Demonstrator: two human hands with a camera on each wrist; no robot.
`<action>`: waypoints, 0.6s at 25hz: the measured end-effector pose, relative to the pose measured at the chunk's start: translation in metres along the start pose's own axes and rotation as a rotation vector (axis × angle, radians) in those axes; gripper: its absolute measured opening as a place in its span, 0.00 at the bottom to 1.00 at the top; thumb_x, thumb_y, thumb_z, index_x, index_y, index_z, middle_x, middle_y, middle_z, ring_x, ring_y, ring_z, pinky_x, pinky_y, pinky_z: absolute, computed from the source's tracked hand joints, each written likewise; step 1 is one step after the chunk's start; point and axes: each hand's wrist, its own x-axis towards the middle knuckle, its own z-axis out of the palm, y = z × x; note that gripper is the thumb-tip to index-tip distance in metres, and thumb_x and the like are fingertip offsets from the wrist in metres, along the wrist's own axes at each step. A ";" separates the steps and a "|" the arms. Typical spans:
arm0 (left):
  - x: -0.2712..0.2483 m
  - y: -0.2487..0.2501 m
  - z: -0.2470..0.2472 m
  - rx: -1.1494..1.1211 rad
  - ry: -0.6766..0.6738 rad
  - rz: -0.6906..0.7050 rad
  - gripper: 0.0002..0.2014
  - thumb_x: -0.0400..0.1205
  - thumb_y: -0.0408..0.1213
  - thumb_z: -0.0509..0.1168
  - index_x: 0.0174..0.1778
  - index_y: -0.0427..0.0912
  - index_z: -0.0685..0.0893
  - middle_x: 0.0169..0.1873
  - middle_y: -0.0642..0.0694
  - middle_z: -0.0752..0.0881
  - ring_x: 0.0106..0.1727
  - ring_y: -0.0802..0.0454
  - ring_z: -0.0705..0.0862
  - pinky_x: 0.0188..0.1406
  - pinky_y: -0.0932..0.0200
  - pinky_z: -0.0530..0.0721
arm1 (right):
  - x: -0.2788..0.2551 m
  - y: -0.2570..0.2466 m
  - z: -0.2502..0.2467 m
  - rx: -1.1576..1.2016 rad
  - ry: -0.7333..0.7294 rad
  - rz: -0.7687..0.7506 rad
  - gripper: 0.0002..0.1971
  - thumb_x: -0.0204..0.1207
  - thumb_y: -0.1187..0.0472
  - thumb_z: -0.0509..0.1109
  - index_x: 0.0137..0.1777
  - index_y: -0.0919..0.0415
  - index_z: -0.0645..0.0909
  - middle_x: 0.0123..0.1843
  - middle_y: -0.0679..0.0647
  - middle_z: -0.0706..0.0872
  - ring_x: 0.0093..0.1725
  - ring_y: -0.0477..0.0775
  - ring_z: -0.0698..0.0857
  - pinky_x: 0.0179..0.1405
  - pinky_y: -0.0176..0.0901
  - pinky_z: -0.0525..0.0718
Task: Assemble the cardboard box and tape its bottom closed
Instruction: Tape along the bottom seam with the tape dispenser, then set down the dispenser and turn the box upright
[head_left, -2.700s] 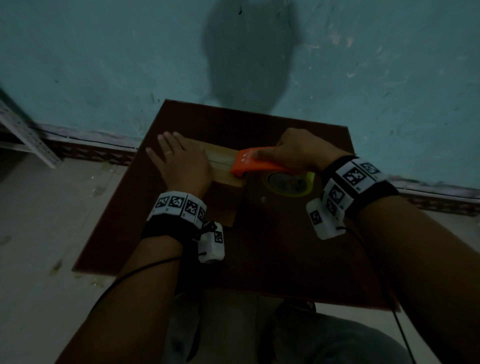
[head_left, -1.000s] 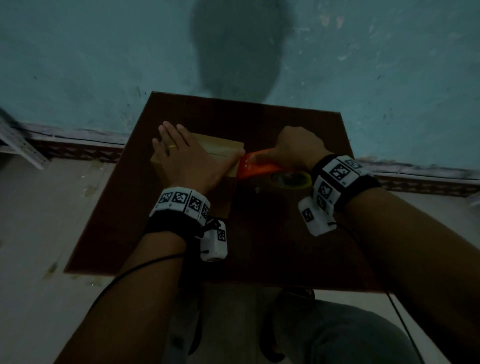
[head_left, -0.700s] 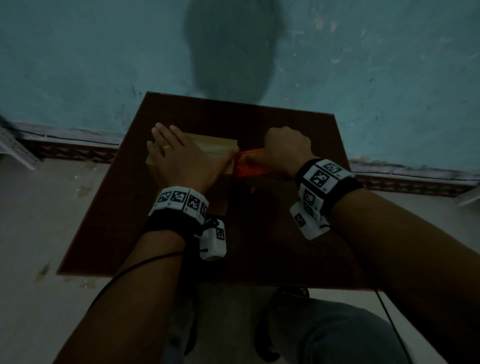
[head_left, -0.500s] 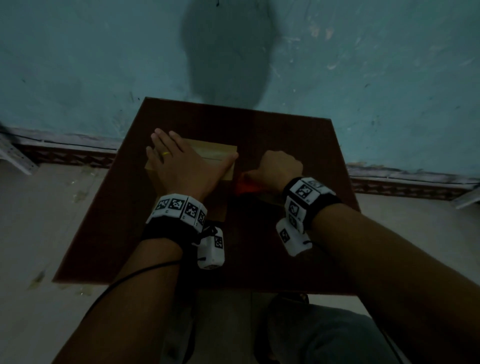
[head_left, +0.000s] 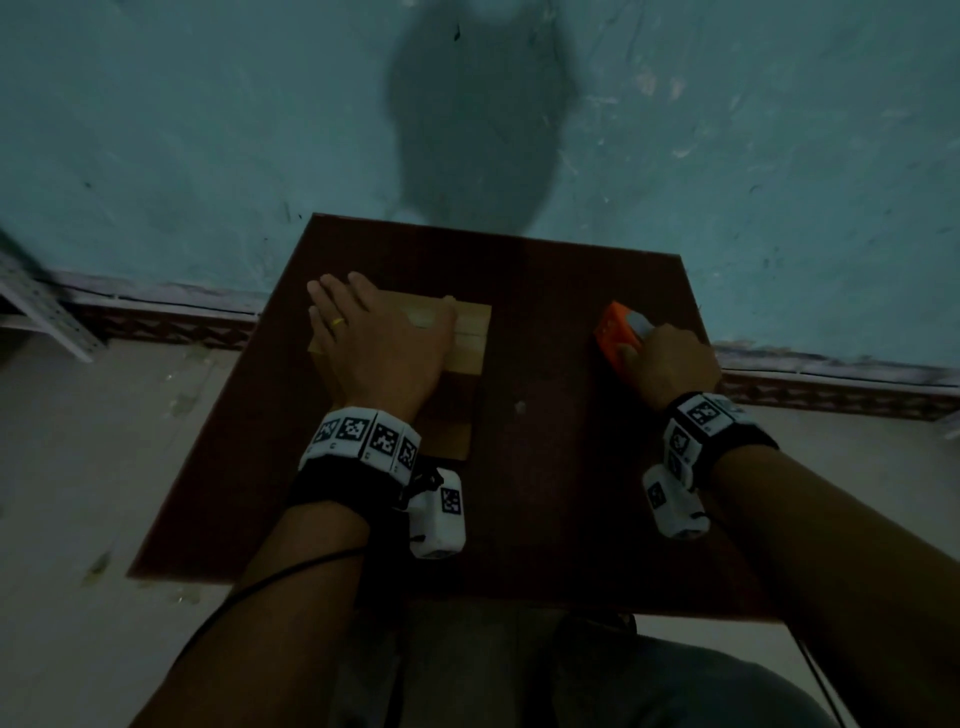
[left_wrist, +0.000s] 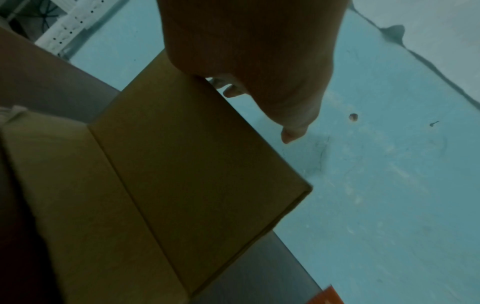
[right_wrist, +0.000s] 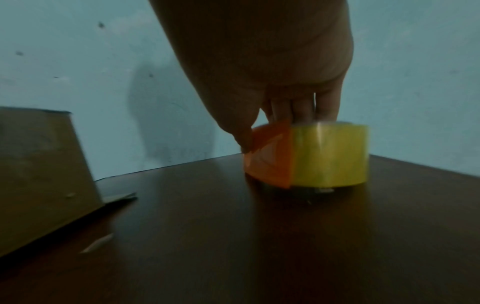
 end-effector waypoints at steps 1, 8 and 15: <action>0.002 -0.002 -0.001 -0.022 0.036 0.008 0.58 0.80 0.77 0.51 0.94 0.34 0.51 0.94 0.33 0.51 0.95 0.36 0.42 0.93 0.38 0.45 | -0.002 0.003 0.003 0.023 0.020 0.021 0.23 0.86 0.44 0.72 0.69 0.63 0.86 0.56 0.67 0.93 0.56 0.71 0.92 0.51 0.58 0.87; 0.008 -0.014 -0.001 -0.114 0.286 0.095 0.41 0.80 0.59 0.71 0.84 0.36 0.73 0.86 0.33 0.73 0.90 0.32 0.62 0.83 0.28 0.64 | -0.017 -0.023 0.003 0.252 0.268 0.218 0.36 0.77 0.45 0.81 0.75 0.68 0.73 0.72 0.68 0.82 0.72 0.72 0.83 0.69 0.67 0.82; 0.016 -0.022 -0.014 -0.073 0.036 -0.233 0.51 0.78 0.74 0.62 0.87 0.37 0.65 0.85 0.32 0.71 0.85 0.27 0.67 0.82 0.27 0.62 | -0.055 -0.103 -0.015 0.763 -0.290 -0.106 0.23 0.89 0.38 0.65 0.53 0.57 0.88 0.47 0.58 0.92 0.45 0.56 0.93 0.47 0.60 0.94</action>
